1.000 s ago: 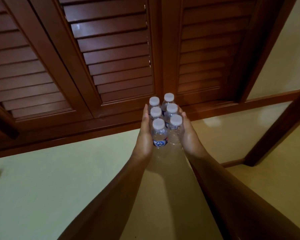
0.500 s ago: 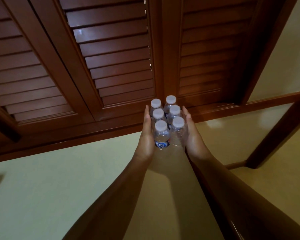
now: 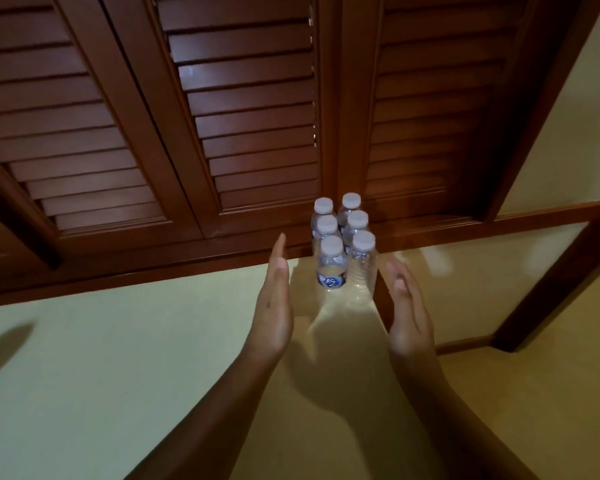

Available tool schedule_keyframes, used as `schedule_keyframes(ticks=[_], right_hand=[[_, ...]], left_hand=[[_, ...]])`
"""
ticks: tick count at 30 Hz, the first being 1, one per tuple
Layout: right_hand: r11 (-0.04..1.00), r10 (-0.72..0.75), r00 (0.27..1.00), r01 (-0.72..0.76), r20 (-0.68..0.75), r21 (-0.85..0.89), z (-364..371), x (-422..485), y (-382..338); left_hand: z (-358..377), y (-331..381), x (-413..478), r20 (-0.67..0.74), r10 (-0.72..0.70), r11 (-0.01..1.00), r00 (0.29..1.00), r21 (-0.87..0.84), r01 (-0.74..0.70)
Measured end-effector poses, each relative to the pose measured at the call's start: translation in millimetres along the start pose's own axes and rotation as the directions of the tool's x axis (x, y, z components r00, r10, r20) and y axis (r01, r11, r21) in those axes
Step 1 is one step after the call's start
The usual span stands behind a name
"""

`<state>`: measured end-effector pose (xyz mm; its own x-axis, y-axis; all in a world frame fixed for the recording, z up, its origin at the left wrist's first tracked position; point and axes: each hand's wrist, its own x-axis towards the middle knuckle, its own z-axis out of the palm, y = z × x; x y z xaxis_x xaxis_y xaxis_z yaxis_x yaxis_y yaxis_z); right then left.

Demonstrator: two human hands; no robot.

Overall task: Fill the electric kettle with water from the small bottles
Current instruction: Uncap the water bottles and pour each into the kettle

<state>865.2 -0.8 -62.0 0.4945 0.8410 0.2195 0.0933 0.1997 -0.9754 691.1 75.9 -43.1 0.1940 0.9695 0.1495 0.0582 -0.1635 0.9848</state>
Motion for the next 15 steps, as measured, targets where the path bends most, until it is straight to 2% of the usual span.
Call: schedule_keyframes(ticks=[5,8,15], right_hand=[[0.997,-0.077,0.994,0.077,0.079,0.004,22.4,-53.2,-15.5],[0.997,-0.072,0.976,0.066,0.205,0.034,47.9,-81.1,-20.9],[0.999,-0.027,0.836,0.000,0.549,0.048,120.5,-143.6,-33.7]], left_hand=[[-33.5,5.3,-63.8,-0.044,0.003,0.991,0.999,0.133,0.003],[-57.9,5.9,-95.9,-0.064,0.018,0.979,0.998,0.203,-0.004],[-129.1,3.3,-175.8,-0.217,0.025,0.943,0.976,0.328,0.049]])
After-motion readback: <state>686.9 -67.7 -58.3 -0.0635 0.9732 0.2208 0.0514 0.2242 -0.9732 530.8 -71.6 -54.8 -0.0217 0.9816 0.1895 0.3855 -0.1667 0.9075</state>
